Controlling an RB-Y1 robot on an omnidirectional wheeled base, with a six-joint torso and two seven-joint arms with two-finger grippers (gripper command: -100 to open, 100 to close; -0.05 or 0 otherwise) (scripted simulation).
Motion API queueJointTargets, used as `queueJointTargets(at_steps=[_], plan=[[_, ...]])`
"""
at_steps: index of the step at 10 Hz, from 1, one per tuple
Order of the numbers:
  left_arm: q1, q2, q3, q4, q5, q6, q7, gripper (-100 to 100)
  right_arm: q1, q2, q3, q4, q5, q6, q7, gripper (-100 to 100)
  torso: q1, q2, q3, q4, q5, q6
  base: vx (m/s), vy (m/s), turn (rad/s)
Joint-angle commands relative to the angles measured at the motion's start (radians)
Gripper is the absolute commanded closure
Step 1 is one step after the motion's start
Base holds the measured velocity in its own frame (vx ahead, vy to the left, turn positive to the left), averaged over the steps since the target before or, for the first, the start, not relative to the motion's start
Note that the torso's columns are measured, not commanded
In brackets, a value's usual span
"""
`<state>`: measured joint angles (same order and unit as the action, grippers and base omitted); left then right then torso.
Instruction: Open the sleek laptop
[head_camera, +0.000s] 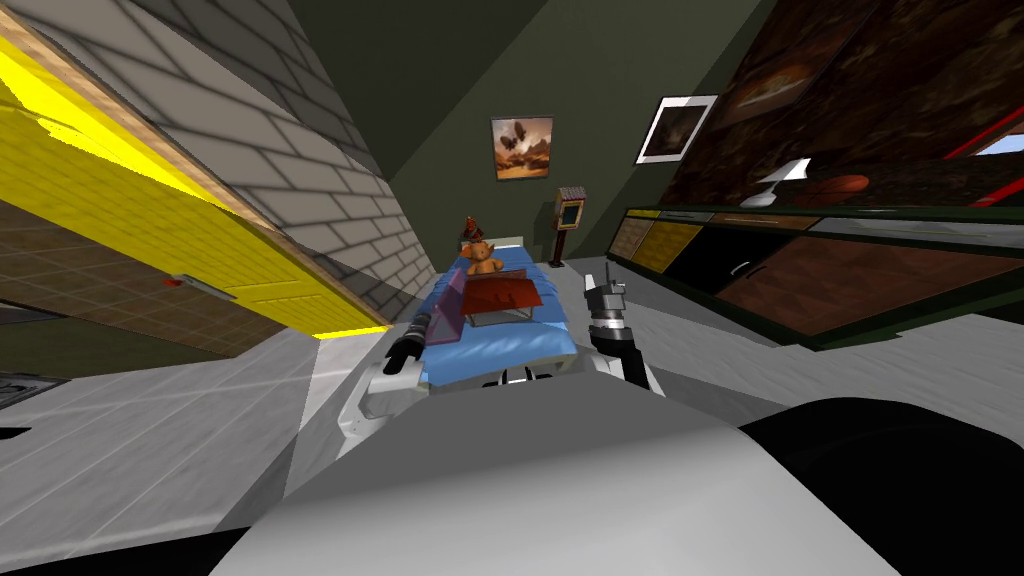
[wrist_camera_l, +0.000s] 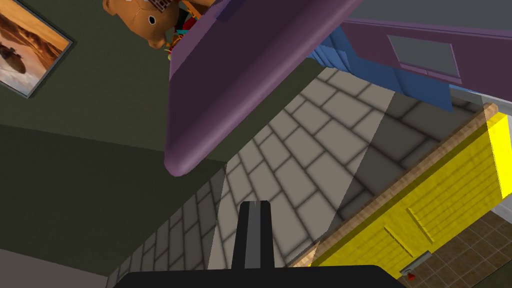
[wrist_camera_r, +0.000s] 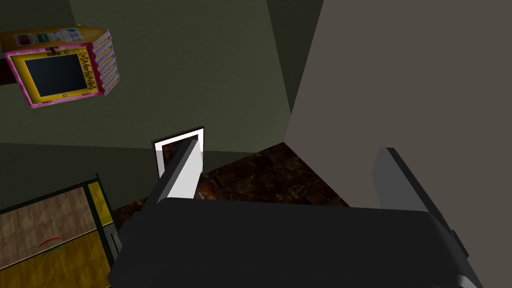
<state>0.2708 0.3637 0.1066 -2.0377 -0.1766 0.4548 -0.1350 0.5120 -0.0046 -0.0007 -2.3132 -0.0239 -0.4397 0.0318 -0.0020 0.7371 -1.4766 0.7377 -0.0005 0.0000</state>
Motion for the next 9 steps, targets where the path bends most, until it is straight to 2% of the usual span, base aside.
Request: queueJointTargets(at_steps=[1,3,4,5,7,9], plan=[[-0.017,-0.005,-0.005,-0.01,0.056,0.044,0.042,100,0.0,0.0,0.0,0.0,0.0,0.0,0.0,0,-0.001,0.001,0.0,0.0,0.0,0.0,-0.01,0.148,-0.021],[-0.029,-0.009,-0.009,-0.02,0.098,0.077,0.072,100,0.0,0.0,0.0,0.0,0.0,0.0,0.0,0,0.001,0.0,0.0,0.0,0.0,0.0,-0.019,0.159,-0.021],[-0.026,-0.007,-0.008,-0.015,0.085,0.064,0.061,100,0.0,0.0,0.0,0.0,0.0,0.0,0.0,0,0.003,0.002,0.001,0.001,0.001,0.0,-0.018,0.075,-0.01],[-0.021,0.004,-0.005,-0.02,0.059,0.06,0.045,-100,0.0,0.0,0.0,0.0,0.0,0.0,0.0,0,-0.002,0.001,0.001,0.0,0.0,0.0,0.004,-0.074,0.001],[-0.015,0.015,-0.002,-0.022,0.026,0.052,0.023,-100,0.0,0.001,0.001,0.0,0.0,0.0,0.0,0,-0.008,-0.001,0.0,0.0,-0.003,0.0,0.013,-0.15,0.007],[-0.009,0.029,0.001,-0.024,-0.012,0.041,-0.003,-100,0.0,0.001,0.001,0.0,0.0,0.0,0.0,0,0.003,0.001,0.001,0.0,0.001,0.0,0.007,-0.155,0.002]])
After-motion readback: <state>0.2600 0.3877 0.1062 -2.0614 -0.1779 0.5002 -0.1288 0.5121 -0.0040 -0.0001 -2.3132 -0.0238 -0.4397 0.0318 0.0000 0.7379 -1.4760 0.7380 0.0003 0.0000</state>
